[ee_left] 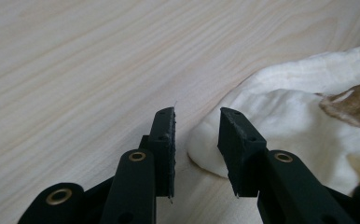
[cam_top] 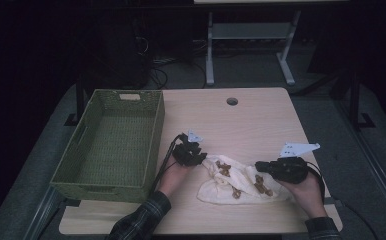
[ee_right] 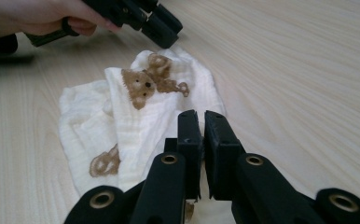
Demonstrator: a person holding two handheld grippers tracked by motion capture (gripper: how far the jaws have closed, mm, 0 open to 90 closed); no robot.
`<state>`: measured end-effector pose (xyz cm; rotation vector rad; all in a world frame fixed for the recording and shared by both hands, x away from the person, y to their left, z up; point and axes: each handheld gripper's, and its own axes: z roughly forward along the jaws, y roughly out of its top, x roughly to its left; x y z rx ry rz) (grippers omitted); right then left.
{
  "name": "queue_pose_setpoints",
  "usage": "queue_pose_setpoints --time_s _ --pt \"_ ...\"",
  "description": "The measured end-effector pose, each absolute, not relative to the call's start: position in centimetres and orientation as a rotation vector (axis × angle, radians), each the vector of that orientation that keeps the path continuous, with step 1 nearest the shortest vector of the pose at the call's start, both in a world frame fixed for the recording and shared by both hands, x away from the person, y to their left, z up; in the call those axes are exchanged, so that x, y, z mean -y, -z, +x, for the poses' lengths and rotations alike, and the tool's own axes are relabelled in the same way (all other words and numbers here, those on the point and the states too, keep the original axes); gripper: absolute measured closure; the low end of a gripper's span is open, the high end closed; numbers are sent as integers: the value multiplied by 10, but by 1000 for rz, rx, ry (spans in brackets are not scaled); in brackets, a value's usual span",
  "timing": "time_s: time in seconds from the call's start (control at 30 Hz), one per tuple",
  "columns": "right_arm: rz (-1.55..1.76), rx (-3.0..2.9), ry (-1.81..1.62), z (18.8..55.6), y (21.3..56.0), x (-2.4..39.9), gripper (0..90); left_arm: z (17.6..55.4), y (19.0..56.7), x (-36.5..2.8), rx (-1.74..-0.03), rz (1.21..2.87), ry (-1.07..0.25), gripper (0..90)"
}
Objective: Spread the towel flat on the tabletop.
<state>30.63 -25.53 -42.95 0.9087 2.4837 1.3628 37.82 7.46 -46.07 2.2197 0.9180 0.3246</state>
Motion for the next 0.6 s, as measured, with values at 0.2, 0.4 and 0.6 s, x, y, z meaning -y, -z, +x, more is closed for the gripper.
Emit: queue_pose_setpoints --time_s 0.2,0.4,0.6 --pt "935 -2443 -1360 309 425 263 850 381 465 -73 -910 2246 -294 789" --pt "962 -2391 -1355 313 422 275 855 381 458 -73 -910 2252 -341 880" --pt "1016 -2321 -1329 333 411 290 858 385 438 -77 -948 2194 -445 882"
